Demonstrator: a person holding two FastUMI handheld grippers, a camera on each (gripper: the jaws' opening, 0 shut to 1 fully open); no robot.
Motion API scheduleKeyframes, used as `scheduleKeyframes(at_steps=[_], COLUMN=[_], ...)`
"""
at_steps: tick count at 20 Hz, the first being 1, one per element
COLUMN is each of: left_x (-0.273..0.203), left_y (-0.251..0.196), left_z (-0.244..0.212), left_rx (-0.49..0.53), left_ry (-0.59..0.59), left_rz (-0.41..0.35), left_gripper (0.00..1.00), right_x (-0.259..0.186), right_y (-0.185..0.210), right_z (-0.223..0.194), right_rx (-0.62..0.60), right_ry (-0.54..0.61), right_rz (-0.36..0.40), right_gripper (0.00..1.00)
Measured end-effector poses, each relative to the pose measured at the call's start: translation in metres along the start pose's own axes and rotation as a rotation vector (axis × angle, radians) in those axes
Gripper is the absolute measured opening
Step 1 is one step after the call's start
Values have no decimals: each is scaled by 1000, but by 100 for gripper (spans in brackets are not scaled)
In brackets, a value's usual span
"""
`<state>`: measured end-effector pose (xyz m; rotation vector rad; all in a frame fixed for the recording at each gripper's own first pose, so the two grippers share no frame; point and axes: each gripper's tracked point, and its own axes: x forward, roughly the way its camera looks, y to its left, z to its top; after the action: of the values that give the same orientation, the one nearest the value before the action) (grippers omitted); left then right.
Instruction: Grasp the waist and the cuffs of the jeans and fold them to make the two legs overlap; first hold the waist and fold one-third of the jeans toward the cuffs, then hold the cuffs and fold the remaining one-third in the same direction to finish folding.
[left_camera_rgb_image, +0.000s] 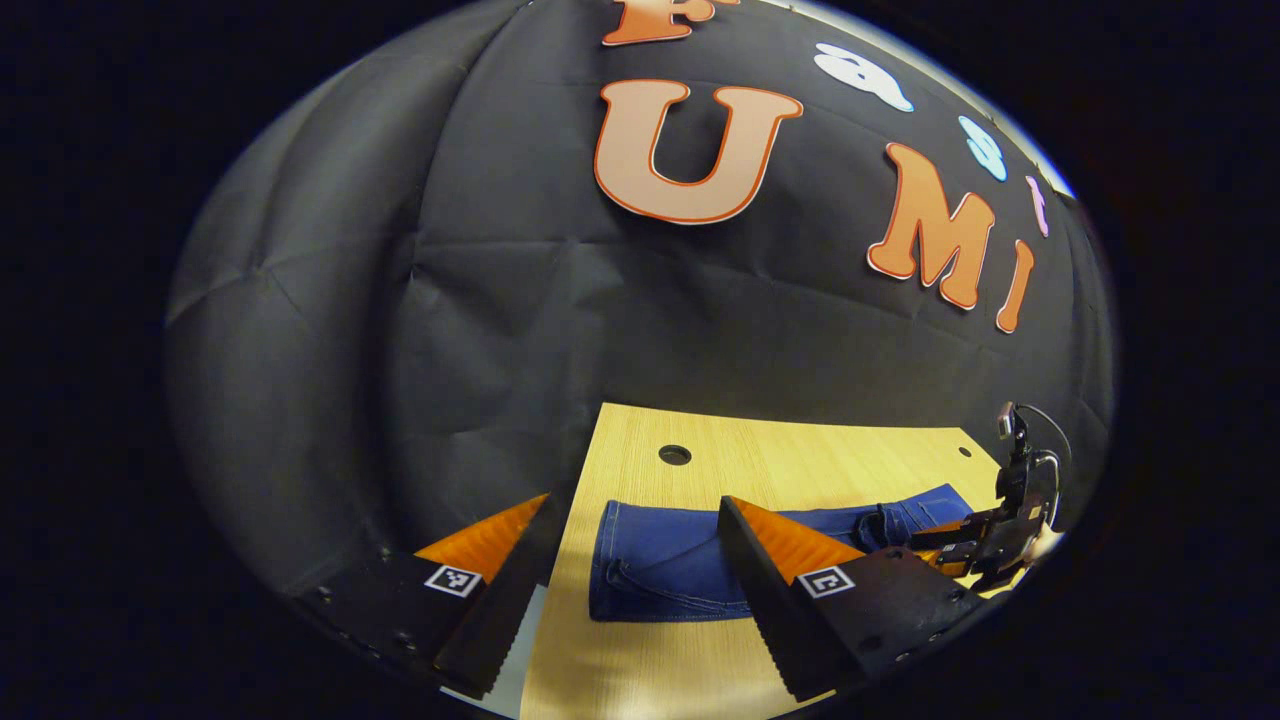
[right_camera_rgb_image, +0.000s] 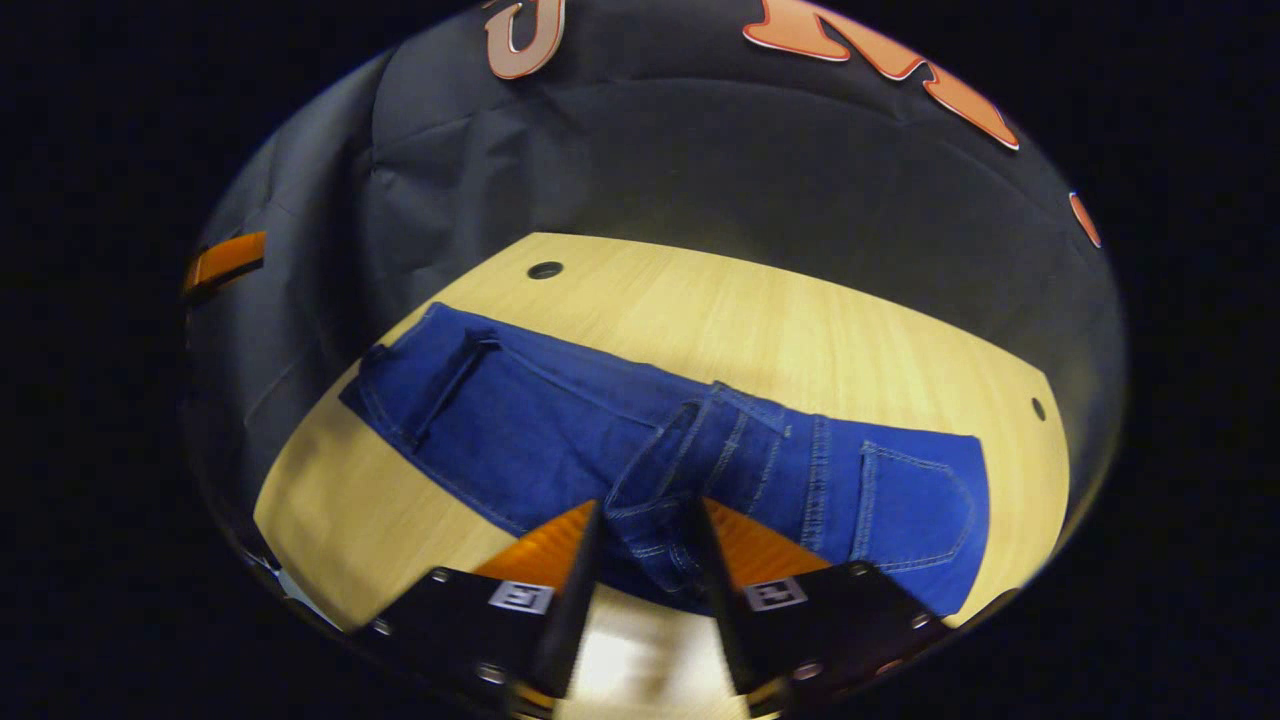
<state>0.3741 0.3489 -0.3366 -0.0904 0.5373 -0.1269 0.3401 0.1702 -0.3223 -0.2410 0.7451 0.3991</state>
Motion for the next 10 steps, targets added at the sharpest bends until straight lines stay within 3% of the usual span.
scheduleKeyframes(at_steps=[2, 5, 10], left_x=[-1, 3, 11], left_y=[5, 12, 17], left_z=[-6, -30, -76], left_rx=[-38, -170, -648], left_ry=[10, 73, 182], left_rz=[3, 4, -35], left_gripper=[98, 98, 98], right_x=[-6, -17, -47], right_y=[-4, -5, -23], right_z=[4, 18, 39], right_rx=[22, 87, 168], right_ry=[-10, -41, -93], right_rz=[-12, 5, 22], right_gripper=[95, 98, 98])
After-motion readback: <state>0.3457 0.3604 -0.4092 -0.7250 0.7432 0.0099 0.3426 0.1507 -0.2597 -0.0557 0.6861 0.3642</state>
